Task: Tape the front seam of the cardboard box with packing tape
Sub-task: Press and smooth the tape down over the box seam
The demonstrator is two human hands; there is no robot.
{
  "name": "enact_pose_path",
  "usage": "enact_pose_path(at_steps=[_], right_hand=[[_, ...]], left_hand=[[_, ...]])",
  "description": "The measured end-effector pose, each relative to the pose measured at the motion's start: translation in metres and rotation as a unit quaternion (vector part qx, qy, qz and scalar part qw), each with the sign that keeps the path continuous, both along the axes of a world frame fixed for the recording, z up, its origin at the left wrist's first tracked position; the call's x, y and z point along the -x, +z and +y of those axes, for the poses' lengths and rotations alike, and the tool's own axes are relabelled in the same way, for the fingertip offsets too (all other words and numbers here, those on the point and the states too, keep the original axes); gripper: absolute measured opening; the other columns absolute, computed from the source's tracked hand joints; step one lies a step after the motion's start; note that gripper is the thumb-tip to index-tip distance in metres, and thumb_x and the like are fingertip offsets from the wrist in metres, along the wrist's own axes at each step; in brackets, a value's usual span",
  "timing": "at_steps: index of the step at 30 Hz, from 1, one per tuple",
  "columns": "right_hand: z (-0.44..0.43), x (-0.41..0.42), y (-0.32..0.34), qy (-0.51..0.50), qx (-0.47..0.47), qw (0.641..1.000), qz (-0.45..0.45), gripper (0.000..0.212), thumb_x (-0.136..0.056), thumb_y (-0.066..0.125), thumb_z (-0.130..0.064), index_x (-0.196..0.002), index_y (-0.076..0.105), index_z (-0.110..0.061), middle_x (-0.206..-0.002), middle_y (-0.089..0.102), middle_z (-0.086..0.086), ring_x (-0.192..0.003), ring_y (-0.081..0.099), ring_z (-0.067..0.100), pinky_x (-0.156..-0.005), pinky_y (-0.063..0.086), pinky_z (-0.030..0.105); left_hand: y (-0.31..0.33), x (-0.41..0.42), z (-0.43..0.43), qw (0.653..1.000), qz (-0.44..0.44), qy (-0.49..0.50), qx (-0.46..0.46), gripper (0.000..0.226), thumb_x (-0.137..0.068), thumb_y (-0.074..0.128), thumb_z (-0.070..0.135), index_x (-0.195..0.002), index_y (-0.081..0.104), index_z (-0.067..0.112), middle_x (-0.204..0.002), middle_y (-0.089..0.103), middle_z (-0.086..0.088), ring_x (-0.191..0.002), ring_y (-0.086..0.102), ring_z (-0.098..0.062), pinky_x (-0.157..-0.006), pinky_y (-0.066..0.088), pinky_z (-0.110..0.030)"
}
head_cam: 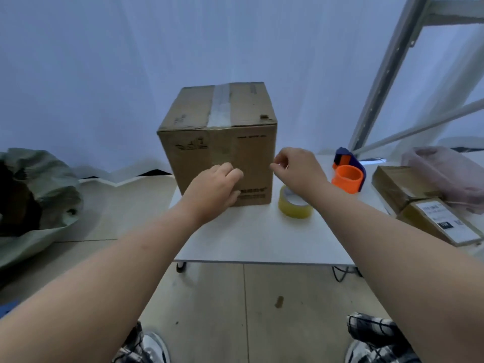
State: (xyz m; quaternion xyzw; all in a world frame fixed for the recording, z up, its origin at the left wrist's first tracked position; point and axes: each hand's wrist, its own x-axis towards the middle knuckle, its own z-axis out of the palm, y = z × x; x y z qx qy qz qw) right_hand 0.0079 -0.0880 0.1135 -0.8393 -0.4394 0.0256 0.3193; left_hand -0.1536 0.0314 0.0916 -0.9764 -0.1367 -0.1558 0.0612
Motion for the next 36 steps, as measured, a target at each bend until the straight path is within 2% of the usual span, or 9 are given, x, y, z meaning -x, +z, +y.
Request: enact_pose_path(at_steps=[3, 7, 9, 11, 12, 15, 21, 30, 36], right_hand=[[0.024, 0.022, -0.002, 0.008, -0.052, 0.985, 0.163, 0.027, -0.085, 0.064, -0.029, -0.104, 0.067, -0.011, -0.095, 0.062, 0.000, -0.093, 0.057, 0.016, -0.080, 0.045, 0.028], [0.052, 0.034, -0.012, -0.034, -0.060, 0.938, 0.341, 0.045, -0.080, 0.071, -0.033, -0.115, 0.062, -0.006, -0.109, 0.061, 0.006, -0.100, 0.056, 0.021, -0.082, 0.047, 0.032], [0.062, 0.035, -0.017, -0.056, -0.079, 0.905, 0.413, 0.043, -0.078, 0.074, -0.029, -0.108, 0.063, 0.000, -0.093, 0.063, 0.007, -0.084, 0.059, 0.022, -0.072, 0.050, 0.031], [0.069, 0.038, -0.018, -0.074, -0.092, 0.878, 0.463, 0.032, -0.078, 0.075, -0.025, -0.093, 0.064, 0.001, -0.072, 0.056, 0.004, -0.062, 0.051, 0.017, -0.057, 0.044, 0.025], [0.073, 0.039, -0.018, -0.085, -0.097, 0.868, 0.480, 0.026, -0.077, 0.076, -0.024, -0.084, 0.064, -0.002, -0.068, 0.054, 0.004, -0.058, 0.048, 0.016, -0.054, 0.042, 0.025], [0.081, 0.043, -0.019, -0.110, -0.109, 0.847, 0.508, 0.023, -0.075, 0.078, -0.024, -0.069, 0.061, -0.009, -0.065, 0.057, 0.004, -0.055, 0.048, 0.014, -0.054, 0.042, 0.026], [0.092, 0.045, -0.023, -0.156, -0.131, 0.836, 0.510, 0.019, -0.074, 0.078, -0.018, -0.067, 0.063, -0.008, -0.068, 0.063, 0.006, -0.051, 0.049, 0.013, -0.047, 0.040, 0.023], [0.087, 0.045, -0.015, -0.097, -0.124, 0.869, 0.469, 0.014, -0.079, 0.071, -0.011, -0.068, 0.062, -0.010, -0.066, 0.061, 0.004, -0.053, 0.049, 0.011, -0.050, 0.040, 0.021], [0.075, 0.056, -0.013, -0.073, -0.123, 0.874, 0.464, 0.014, -0.078, 0.068, -0.009, -0.067, 0.062, -0.005, -0.070, 0.057, 0.013, -0.053, 0.043, 0.015, -0.053, 0.038, 0.026]], left_hand=[[0.001, 0.014, 0.019, 0.998, -0.039, 0.054, -0.016, 0.035, -0.081, 0.069, 0.021, -0.111, 0.059, 0.007, -0.107, 0.059, -0.015, -0.090, 0.060, -0.033, -0.073, 0.051, -0.042], [0.009, 0.017, 0.036, 0.985, -0.107, 0.131, -0.009, 0.061, -0.080, 0.069, 0.027, -0.134, 0.044, 0.013, -0.137, 0.041, -0.015, -0.125, 0.037, -0.035, -0.103, 0.030, -0.045], [0.012, 0.014, 0.043, 0.983, -0.110, 0.144, -0.013, 0.076, -0.080, 0.068, 0.032, -0.145, 0.030, 0.016, -0.149, 0.028, -0.013, -0.138, 0.022, -0.033, -0.113, 0.014, -0.045], [0.016, 0.008, 0.051, 0.982, -0.096, 0.160, -0.016, 0.086, -0.082, 0.065, 0.038, -0.150, 0.016, 0.019, -0.157, 0.014, -0.010, -0.145, 0.008, -0.030, -0.117, 0.002, -0.043], [0.017, 0.005, 0.056, 0.982, -0.086, 0.169, -0.013, 0.088, -0.083, 0.063, 0.041, -0.151, 0.010, 0.021, -0.159, 0.008, -0.007, -0.147, 0.002, -0.028, -0.117, -0.003, -0.043], [0.018, 0.000, 0.064, 0.982, -0.061, 0.179, 0.007, 0.090, -0.086, 0.059, 0.045, -0.152, 0.002, 0.023, -0.160, 0.004, -0.002, -0.148, -0.004, -0.024, -0.116, -0.009, -0.043], [0.019, 0.000, 0.067, 0.981, -0.093, 0.167, 0.015, 0.081, -0.084, 0.060, 0.041, -0.150, 0.017, 0.024, -0.154, 0.023, 0.001, -0.145, 0.012, -0.023, -0.116, -0.003, -0.044], [0.020, 0.000, 0.068, 0.980, -0.107, 0.166, 0.003, 0.069, -0.084, 0.053, 0.030, -0.147, 0.027, 0.025, -0.151, 0.032, 0.002, -0.142, 0.023, -0.023, -0.115, 0.005, -0.042], [0.025, 0.002, 0.070, 0.982, -0.071, 0.174, -0.007, 0.072, -0.087, 0.053, 0.019, -0.150, 0.018, 0.028, -0.155, 0.024, 0.002, -0.143, 0.019, -0.022, -0.115, 0.009, -0.042]])
